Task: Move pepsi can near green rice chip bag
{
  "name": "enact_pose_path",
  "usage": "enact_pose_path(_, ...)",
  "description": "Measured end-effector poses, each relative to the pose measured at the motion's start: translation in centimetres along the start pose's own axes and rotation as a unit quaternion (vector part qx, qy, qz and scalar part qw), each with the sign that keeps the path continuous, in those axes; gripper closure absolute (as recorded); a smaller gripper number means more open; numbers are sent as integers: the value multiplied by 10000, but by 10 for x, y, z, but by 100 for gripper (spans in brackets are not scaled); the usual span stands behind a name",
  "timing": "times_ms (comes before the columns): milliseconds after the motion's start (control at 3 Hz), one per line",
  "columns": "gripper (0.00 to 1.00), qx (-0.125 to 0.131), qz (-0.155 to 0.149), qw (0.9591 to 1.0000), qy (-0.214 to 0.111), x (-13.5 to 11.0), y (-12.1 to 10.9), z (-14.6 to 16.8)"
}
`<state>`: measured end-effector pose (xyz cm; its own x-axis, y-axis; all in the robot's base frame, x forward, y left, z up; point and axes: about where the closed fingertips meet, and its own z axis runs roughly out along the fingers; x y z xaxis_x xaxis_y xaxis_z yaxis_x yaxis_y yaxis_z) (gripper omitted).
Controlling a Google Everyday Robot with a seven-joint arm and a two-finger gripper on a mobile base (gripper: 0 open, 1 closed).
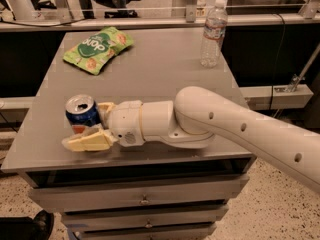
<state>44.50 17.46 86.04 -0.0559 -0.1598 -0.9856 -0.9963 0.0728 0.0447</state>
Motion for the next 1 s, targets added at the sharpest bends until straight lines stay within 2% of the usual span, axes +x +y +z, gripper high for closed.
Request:
enact_pose_path(333,65,160,-35,9998,-92,-6,-5,-10)
enact_pose_path(667,88,597,-270,9978,-84,-24,-23,-53)
enact_pose_path(1000,100,598,-274,9978,-84,-24,-23,-53)
